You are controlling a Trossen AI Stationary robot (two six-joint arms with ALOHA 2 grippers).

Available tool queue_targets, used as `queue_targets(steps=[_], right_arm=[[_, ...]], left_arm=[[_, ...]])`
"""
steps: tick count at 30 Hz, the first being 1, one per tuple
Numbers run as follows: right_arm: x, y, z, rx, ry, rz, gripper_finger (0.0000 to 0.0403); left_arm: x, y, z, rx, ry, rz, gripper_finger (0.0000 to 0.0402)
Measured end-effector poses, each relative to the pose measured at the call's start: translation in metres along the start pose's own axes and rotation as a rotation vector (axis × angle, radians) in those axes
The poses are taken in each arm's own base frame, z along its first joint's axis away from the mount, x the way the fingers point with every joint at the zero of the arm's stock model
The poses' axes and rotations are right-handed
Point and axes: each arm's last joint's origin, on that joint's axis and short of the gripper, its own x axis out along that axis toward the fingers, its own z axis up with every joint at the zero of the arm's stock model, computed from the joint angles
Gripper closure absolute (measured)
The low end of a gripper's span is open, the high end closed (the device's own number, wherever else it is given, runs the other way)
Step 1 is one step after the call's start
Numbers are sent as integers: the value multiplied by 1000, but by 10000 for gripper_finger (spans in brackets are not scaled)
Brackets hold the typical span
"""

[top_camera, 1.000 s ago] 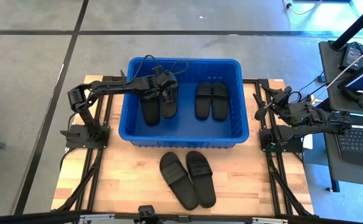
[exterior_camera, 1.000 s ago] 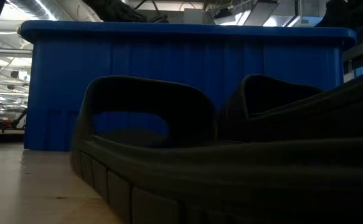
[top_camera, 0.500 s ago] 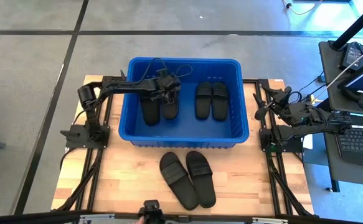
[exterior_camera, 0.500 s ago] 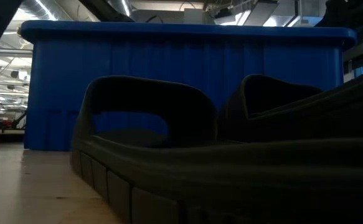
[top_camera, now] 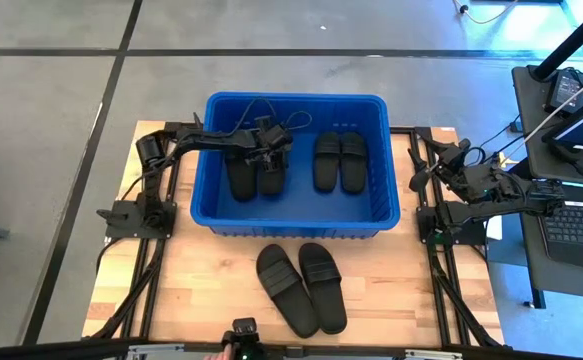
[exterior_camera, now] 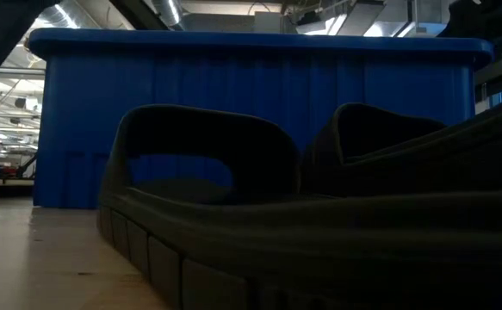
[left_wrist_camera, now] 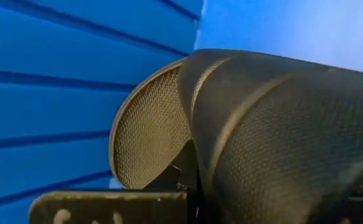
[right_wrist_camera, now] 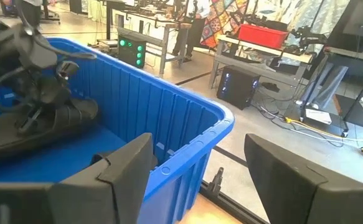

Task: Pick and place slides into bin
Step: Put the black slide into the blue organizer bin

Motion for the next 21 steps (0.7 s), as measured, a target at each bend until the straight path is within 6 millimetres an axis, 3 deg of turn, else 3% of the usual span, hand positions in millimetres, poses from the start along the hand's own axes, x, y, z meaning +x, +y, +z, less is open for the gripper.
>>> queue_targets(steps=[15,21], right_arm=[[0,0,0,-8,0,0,147],[0,0,0,-17,0,1,147]], left_arm=[[10,-9,-7,67,59,-57,394],[10,-8,-5,51,36,-57,371]])
